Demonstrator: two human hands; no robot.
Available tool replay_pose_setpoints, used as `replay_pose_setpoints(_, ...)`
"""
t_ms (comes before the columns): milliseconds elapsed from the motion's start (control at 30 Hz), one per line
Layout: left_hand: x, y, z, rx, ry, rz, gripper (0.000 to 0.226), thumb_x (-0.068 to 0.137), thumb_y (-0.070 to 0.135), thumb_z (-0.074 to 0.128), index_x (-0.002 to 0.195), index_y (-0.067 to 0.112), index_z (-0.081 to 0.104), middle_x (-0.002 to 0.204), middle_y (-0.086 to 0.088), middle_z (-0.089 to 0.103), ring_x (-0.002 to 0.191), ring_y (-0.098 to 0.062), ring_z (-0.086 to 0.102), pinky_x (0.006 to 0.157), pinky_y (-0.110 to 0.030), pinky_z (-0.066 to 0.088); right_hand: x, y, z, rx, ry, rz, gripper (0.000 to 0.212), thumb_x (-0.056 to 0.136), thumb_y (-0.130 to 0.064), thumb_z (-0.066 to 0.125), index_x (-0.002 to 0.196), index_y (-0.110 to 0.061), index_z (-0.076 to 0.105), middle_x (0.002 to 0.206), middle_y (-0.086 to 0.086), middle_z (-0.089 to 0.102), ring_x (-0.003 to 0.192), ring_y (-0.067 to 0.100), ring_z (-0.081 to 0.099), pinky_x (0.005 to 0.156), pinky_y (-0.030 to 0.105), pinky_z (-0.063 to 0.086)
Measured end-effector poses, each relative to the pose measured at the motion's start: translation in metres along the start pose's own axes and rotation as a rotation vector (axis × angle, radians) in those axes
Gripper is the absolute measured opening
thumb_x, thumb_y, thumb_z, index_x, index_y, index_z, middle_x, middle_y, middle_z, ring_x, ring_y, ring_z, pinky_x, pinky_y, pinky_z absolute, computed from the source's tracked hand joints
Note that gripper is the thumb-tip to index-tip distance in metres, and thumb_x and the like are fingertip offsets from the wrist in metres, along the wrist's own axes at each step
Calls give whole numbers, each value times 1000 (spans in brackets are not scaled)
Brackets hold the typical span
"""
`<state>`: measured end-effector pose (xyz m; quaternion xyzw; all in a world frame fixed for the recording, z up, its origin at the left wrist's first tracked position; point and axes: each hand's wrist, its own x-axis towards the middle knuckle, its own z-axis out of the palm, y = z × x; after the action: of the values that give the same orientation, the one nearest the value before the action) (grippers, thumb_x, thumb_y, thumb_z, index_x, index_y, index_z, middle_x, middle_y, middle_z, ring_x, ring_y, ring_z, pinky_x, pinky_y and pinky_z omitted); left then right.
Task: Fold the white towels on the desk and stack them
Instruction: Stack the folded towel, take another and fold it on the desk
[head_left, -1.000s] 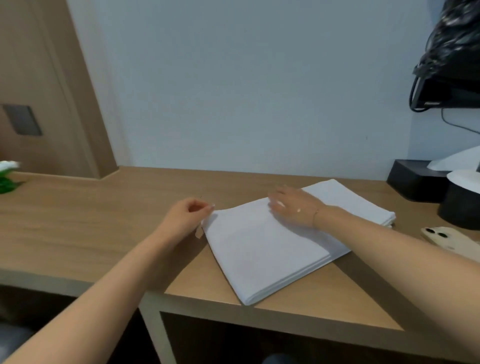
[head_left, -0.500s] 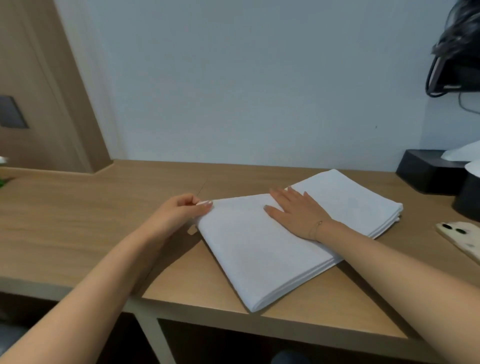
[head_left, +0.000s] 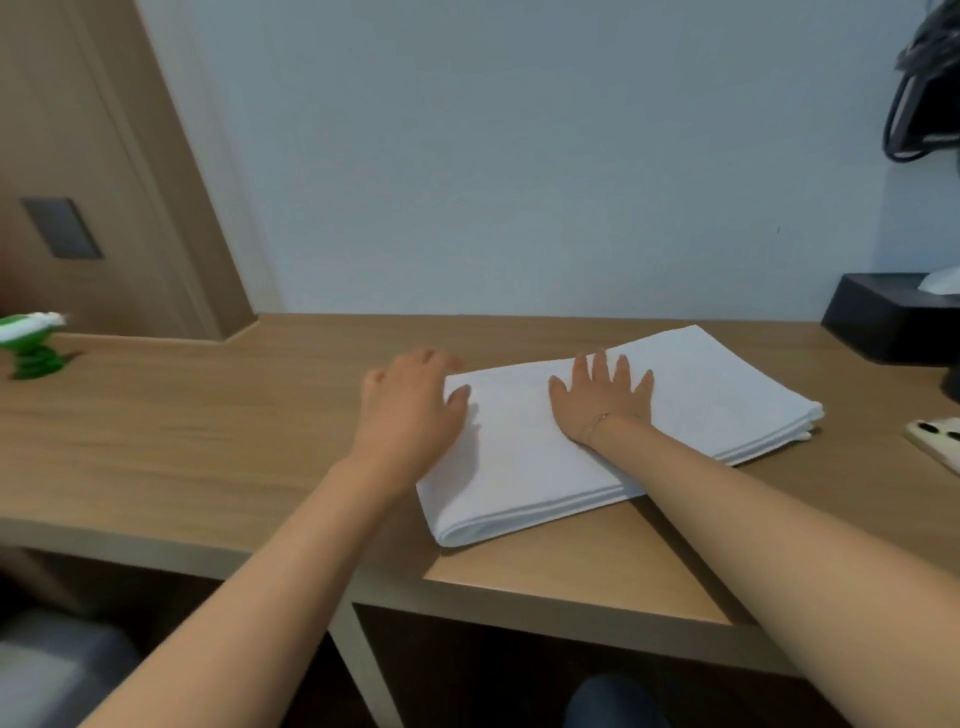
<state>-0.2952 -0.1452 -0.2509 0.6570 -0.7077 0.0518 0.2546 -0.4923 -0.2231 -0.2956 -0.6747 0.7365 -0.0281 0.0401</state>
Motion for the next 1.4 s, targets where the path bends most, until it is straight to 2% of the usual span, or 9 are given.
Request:
replay_pose_setpoints(167, -30, 32, 30, 183, -387, -52, 62, 103, 49, 14, 157, 16, 15, 165, -8, 6, 152, -21, 2, 122, -47, 0, 2, -7, -11, 18, -73, -38, 66, 102, -48, 8, 155, -10, -3, 162, 10, -11, 149, 30, -11, 120, 48, -6)
replay_pose_setpoints(300, -37, 21, 33, 197, -432, -25, 66, 102, 52, 6, 158, 18, -1, 164, -7, -9, 151, -21, -10, 121, -47, -9, -15, 12, -23, 32, -40, -330, 62, 104, -41, 15, 153, -3, 12, 162, 12, 2, 150, 23, 2, 121, 39, 3)
replay_pose_setpoints(467, -38, 18, 29, 228, -452, -3, 65, 101, 53, 5, 157, 20, -2, 164, -5, -10, 151, -19, -11, 121, -46, -9, -49, 28, -14, -20, -83, -615, 60, 103, -48, 12, 155, -22, 1, 163, -4, -6, 149, 9, -5, 119, 29, -3)
replay_pose_setpoints(767, -38, 17, 26, 203, -467, 10, 67, 100, 56, 4, 157, 21, -2, 164, -4, -10, 151, -18, -11, 122, -46, -8, -31, 153, -40, -98, -156, -305, 62, 103, -47, 9, 154, -18, -9, 161, -3, -17, 147, 6, -13, 120, 29, -5)
replay_pose_setpoints(967, -12, -13, 9, 336, -579, -10, 61, 103, 51, 9, 157, 25, -1, 164, -7, -10, 151, -22, -10, 119, -53, -6, -51, 125, -48, 0, -346, -263, 67, 105, -42, 20, 152, -8, -13, 159, 1, -21, 147, 15, -17, 119, 32, -6)
replay_pose_setpoints(1100, 0, -14, -3, 453, -411, -57, 46, 106, 27, 24, 152, 23, 28, 164, -10, 5, 152, -24, 3, 120, -52, 4, -93, 124, -77, 439, -581, -338, 60, 99, -54, 38, 152, -28, 28, 154, -21, 22, 143, 4, 23, 110, 18, 10)
replay_pose_setpoints(1200, -9, 37, 9, 56, -372, -30, 44, 106, 31, 30, 149, 26, 37, 162, -3, 20, 147, -23, 25, 118, -42, 18, -105, 126, -91, 719, -382, -350, 28, 98, -35, 51, 122, -28, 65, 127, -13, 62, 113, 3, 58, 90, 14, 47)
replay_pose_setpoints(1300, -23, 85, 29, -64, -433, 67, 51, 104, 49, 26, 150, 29, 34, 162, 0, 21, 147, -21, 24, 119, -45, 19, -97, 127, -90, 737, -79, -362, 26, 98, -23, 53, 121, -20, 65, 122, -6, 63, 109, 6, 57, 76, 9, 42)
replay_pose_setpoints(1400, -36, 95, 50, 121, -521, 199, 62, 98, 63, 11, 155, 38, 10, 165, 3, -1, 152, -19, 0, 121, -52, 2, -86, 127, -79, 739, -54, -372, 33, 99, -25, 52, 131, -19, 58, 138, -3, 53, 122, 7, 47, 92, 15, 35)
